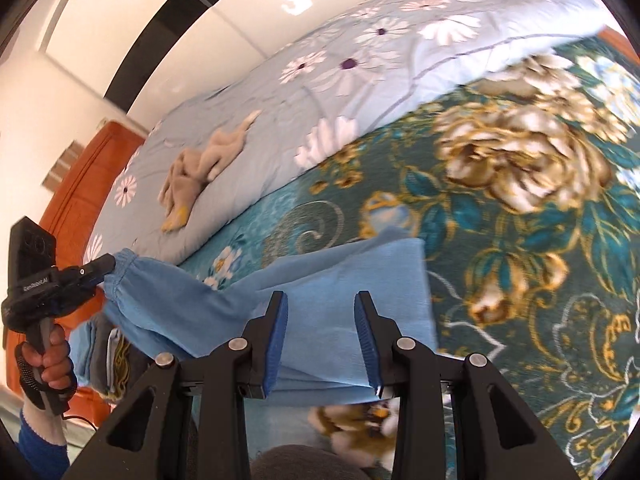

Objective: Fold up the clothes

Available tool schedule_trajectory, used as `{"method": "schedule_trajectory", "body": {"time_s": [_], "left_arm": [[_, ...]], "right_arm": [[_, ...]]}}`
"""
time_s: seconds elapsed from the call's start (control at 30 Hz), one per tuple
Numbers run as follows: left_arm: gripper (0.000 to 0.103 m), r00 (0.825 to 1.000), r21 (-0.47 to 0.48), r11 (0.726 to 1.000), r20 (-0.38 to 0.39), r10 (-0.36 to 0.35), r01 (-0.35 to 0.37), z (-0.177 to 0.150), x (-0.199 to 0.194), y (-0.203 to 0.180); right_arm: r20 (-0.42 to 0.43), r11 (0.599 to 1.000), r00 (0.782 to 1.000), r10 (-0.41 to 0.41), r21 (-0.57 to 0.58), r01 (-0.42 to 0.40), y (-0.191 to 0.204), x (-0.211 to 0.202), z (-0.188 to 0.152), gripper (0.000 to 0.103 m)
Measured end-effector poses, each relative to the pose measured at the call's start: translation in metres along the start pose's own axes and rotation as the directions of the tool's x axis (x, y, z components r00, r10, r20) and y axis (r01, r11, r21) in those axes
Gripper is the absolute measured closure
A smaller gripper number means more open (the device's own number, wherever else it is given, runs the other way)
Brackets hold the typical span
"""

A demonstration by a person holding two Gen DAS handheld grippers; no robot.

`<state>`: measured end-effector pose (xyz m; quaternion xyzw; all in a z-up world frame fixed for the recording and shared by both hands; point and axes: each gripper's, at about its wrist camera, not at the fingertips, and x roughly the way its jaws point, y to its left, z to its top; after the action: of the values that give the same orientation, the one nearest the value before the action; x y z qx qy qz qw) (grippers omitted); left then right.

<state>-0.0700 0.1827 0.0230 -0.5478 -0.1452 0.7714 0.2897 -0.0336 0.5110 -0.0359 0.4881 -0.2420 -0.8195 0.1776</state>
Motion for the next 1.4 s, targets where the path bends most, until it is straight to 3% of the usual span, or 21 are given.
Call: {"method": "schedule_trajectory", "body": {"time_s": [0.13,0.23,0.37,0.5,0.57,0.63,0.73,0.8,1.07,1.1,1.13,1.4], "left_arm": [[0.094,0.992,0.099,0.995,-0.128,-0.002,0.015,-0.004,0.07,-0.046],[0.095,0.974,0.108,0.994,-0.228,0.002,0.024,-0.016,0.118,-0.06],[0.094,0.951,0.076,0.997,-0.307,0.02,0.004,-0.023,0.149,-0.058],[0.087,0.956,0.007,0.999,-0.291,-0.028,0.031,-0.011,0.133,-0.05],[0.059,0.969,-0.018,1.0,-0.247,0.002,-0.006,-0.011,0.112,-0.033],[0.052,0.978,-0.046,0.998,-0.206,0.04,-0.05,-0.013,0.09,-0.014],[0.052,0.984,-0.09,0.989,-0.147,0.099,-0.113,-0.015,0.058,0.014],[0.052,0.979,-0.076,0.985,-0.146,0.142,-0.154,-0.025,0.05,0.024],[0.052,0.946,0.141,0.973,-0.245,0.213,-0.183,-0.064,0.087,-0.011],[0.052,0.942,0.165,0.969,-0.253,0.22,-0.182,-0.067,0.093,-0.017],[0.052,0.939,0.19,0.965,-0.259,0.228,-0.182,-0.07,0.099,-0.023],[0.051,0.913,0.32,0.92,-0.26,0.315,-0.226,-0.086,0.141,-0.045]], "right_arm": [[0.011,0.998,1.0,-0.011,0.06,0.01,-0.031,-0.01,-0.007,0.067],[0.005,0.996,1.0,-0.012,0.088,0.011,-0.046,-0.011,-0.014,0.067],[-0.018,0.995,1.0,-0.009,0.099,0.011,-0.052,-0.006,-0.017,0.067],[-0.043,0.998,0.999,0.03,0.053,-0.028,-0.038,0.006,-0.014,0.067],[-0.073,0.998,0.996,0.055,0.013,-0.054,-0.027,0.016,-0.009,0.067],[-0.117,0.996,0.991,0.071,-0.05,-0.077,-0.013,0.032,-0.002,0.067],[-0.165,0.992,0.984,0.06,-0.103,-0.078,0.002,0.06,0.01,0.065],[-0.181,0.994,0.982,0.051,-0.084,-0.067,0.001,0.079,0.019,0.064],[-0.269,0.999,0.962,0.036,-0.004,-0.038,-0.007,0.13,0.042,0.064],[-0.278,0.999,0.96,0.032,-0.006,-0.035,-0.007,0.133,0.043,0.07],[-0.278,0.999,0.959,0.049,0.006,-0.049,-0.007,0.131,0.043,0.093],[-0.271,0.99,0.953,0.136,0.079,-0.119,-0.008,0.119,0.048,0.093]]}}
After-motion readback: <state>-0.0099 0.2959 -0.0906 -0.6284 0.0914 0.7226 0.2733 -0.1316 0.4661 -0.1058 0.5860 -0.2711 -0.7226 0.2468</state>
